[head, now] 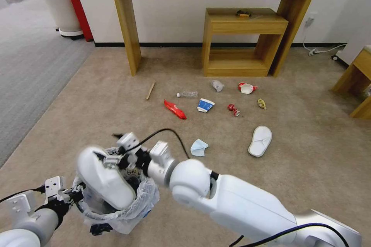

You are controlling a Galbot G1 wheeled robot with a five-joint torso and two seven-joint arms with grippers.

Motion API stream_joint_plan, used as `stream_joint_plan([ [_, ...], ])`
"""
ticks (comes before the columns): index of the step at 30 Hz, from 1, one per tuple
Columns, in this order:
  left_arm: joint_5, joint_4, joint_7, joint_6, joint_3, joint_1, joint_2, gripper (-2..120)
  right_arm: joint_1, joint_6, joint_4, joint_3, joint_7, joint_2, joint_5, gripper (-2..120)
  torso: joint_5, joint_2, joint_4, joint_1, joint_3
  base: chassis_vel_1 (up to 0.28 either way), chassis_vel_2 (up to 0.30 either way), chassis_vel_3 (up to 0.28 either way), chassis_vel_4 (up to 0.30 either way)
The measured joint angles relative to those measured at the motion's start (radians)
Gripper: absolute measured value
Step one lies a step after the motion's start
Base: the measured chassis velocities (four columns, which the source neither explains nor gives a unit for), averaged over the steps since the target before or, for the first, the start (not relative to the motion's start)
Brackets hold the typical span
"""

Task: Pick up the trash bin and place the garbage on the floor into it.

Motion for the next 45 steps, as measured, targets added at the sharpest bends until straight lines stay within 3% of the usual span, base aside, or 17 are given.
stream_joint_plan([
  [6, 0.002, 0.003, 0.003, 0.000, 0.002, 0.000, -0.002, 0, -0.022, -0.007, 0.005, 0.050, 0.012, -0.005, 0.003, 100, 0.0000, 0.000, 0.0002, 0.000, 0.000, 0.000, 0.000, 0.000, 0.000],
  [10, 0.009, 0.008, 0.023, 0.000, -0.006, 0.006, -0.009, 0, -0.069, -0.028, 0.015, 0.160, 0.024, -0.044, 0.013, 100, 0.0002, 0.000, 0.0004, 0.000, 0.000, 0.000, 0.000, 0.000, 0.000],
  [15, 0.022, 0.020, 0.057, 0.000, -0.013, 0.011, -0.013, 0, -0.279, -0.028, 0.033, 0.414, 0.001, -0.188, -0.046, 100, 0.0004, 0.000, -0.0001, 0.000, 0.000, 0.000, 0.000, 0.000, 0.000],
  [17, 0.022, 0.021, 0.060, 0.000, -0.013, 0.010, -0.013, 0, -0.310, -0.026, 0.037, 0.446, -0.008, -0.199, -0.056, 100, 0.0003, 0.000, -0.0001, 0.000, 0.000, 0.000, 0.000, 0.000, 0.000],
  [18, 0.027, 0.025, 0.071, 0.000, -0.013, 0.008, -0.014, 0, -0.422, -0.018, 0.055, 0.562, -0.037, -0.233, -0.095, 100, 0.0006, 0.000, -0.0004, 0.000, 0.000, 0.000, 0.000, 0.000, 0.000],
  [20, 0.034, 0.029, 0.083, 0.000, -0.013, 0.006, -0.016, 0, -0.521, 0.000, 0.068, 0.670, -0.064, -0.256, -0.125, 100, 0.0002, 0.000, -0.0003, 0.000, 0.000, 0.000, 0.000, 0.000, 0.000],
  [24, 0.036, 0.030, 0.100, 0.000, -0.019, 0.012, -0.016, 0, -0.634, 0.032, 0.072, 0.774, -0.065, -0.264, -0.140, 100, 0.0004, 0.000, -0.0002, 0.000, 0.000, 0.000, 0.000, 0.000, 0.000],
  [32, 0.035, 0.012, 0.120, 0.000, -0.046, 0.035, -0.015, 0, -0.657, 0.036, 0.041, 0.788, -0.024, -0.206, -0.143, 100, 0.0002, 0.000, 0.0002, 0.000, 0.000, -0.025, 0.021, 0.023, -0.020],
  [45, 0.034, 0.006, 0.130, 0.000, -0.054, 0.044, -0.025, 0, -0.639, 0.046, -0.056, 0.772, -0.025, -0.164, -0.172, 100, -0.0001, 0.000, 0.0001, 0.000, 0.000, -0.178, 0.185, 0.192, -0.170],
])
